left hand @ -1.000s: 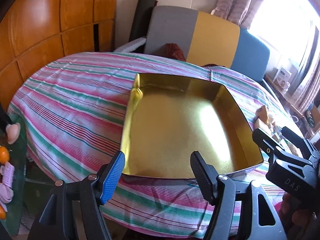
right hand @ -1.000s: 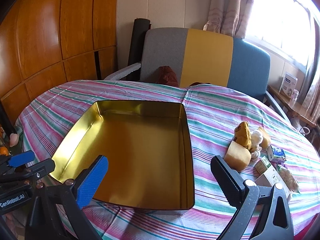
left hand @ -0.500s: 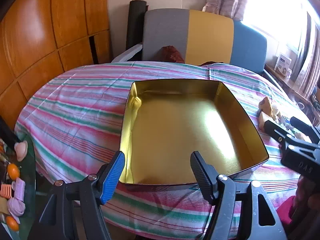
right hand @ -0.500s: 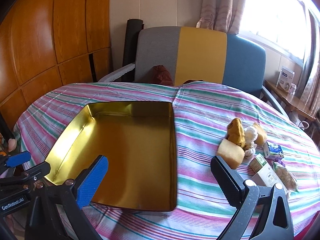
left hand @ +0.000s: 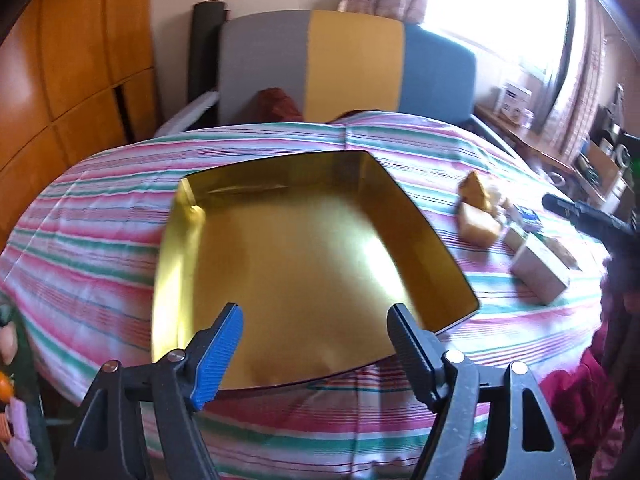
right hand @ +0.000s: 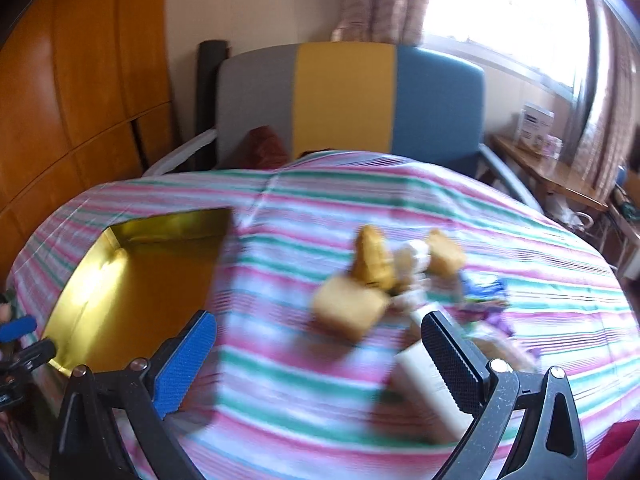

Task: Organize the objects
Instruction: 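Grasp the beige sponge with the left gripper while the right gripper grasps the white medicine box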

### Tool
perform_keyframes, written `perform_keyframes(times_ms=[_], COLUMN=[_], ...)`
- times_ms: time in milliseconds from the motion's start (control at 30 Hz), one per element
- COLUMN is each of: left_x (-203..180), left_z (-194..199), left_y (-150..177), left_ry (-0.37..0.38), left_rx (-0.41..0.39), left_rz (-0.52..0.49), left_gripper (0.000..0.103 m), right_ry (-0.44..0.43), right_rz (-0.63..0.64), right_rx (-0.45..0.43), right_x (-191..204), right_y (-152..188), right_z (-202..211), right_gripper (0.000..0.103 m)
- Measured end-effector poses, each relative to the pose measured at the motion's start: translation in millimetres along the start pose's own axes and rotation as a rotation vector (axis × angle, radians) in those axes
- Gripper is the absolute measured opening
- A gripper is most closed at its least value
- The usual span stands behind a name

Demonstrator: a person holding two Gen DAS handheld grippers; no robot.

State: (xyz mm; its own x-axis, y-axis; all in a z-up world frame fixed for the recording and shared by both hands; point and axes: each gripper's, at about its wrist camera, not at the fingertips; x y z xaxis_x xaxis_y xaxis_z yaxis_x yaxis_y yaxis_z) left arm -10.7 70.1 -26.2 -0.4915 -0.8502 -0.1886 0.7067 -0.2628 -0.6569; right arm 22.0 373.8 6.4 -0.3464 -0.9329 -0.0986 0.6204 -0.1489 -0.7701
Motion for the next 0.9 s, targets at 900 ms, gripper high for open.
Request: perform_keyframes(times_ms=[900], left_x=[-175.3], left_z=[-156.6], left_y=[-85.1], left_ry=[0.227], left_rx=[0.293], left_rz=[-0.302], left_gripper=[0.083], right_ry=[-0.145], right_rz=[-0.55], right_rx=[0.11], right_x=[-145.1], right_y=[10.6], right_z=[-46.5], right_gripper=[0.103])
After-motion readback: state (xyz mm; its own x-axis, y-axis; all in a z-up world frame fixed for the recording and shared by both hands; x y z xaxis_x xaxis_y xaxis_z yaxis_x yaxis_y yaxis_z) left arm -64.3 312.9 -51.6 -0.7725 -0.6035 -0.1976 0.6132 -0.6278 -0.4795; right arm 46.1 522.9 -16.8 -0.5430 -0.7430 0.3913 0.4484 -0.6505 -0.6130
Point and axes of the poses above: each gripper's, at about its wrist camera, not at the fingertips, and z roughly against the way its jaws point, x to its left, y to its underside, and after that the axes turned 10 degrees about y, right-handed
